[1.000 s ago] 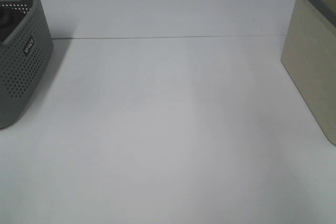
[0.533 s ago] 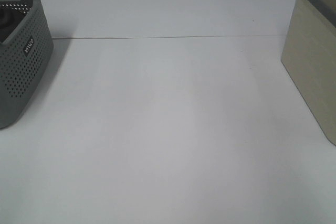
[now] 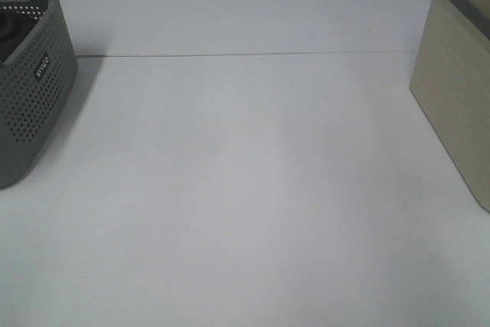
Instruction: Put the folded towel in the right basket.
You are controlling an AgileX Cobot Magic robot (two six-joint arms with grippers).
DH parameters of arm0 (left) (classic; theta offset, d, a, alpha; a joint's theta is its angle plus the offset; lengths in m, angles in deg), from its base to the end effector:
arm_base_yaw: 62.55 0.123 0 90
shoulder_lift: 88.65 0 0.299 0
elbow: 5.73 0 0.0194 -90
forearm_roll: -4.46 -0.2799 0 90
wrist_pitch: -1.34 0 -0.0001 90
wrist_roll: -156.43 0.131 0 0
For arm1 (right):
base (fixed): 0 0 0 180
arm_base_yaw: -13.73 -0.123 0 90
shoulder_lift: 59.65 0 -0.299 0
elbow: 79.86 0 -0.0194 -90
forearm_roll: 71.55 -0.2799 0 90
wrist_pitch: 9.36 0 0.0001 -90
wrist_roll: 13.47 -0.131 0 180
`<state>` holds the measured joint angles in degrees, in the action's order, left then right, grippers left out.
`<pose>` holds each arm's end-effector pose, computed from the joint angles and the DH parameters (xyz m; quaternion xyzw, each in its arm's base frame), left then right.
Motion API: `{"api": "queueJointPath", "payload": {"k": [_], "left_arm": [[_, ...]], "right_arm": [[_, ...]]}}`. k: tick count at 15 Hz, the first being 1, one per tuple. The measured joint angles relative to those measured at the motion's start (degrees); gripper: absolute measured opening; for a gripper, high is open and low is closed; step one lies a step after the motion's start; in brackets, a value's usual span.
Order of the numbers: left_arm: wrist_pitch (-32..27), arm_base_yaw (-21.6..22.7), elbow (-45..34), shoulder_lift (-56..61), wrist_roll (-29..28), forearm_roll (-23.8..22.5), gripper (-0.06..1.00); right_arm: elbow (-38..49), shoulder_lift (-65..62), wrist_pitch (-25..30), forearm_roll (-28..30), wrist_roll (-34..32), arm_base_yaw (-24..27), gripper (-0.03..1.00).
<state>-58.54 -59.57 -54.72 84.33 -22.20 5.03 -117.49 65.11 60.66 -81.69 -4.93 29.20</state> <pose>0.0423 0.0011 0.2748 -0.0117 0.8474 0.0152 0.5305 0.4874 -0.1124 0.2832 0.0721 0.9738 0.0444 0.2112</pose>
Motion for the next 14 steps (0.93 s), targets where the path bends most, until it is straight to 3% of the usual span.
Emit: {"api": "queueJointPath", "payload": {"k": [4,6,8,11,14], "left_arm": [[0.0,0.0,0.0,0.0,0.0,0.0,0.99],[0.0,0.0,0.0,0.0,0.0,0.0,0.99],[0.0,0.0,0.0,0.0,0.0,0.0,0.99],[0.0,0.0,0.0,0.0,0.0,0.0,0.99],[0.0,0.0,0.0,0.0,0.0,0.0,0.99]], "right_arm": [[-13.29,0.0,-0.11,1.95,-2.46,-10.6,0.96],[-15.87,0.0,-0.11,3.84,-3.84,-17.82,0.96],[-16.16,-0.74,-0.06,5.21,-5.5,-21.72,0.96],[-12.61,-6.02,-0.11,5.5,-6.36,-22.35,0.96],[4.53,-20.97,-0.52,8.42,-6.7,-22.35,0.96]]}}
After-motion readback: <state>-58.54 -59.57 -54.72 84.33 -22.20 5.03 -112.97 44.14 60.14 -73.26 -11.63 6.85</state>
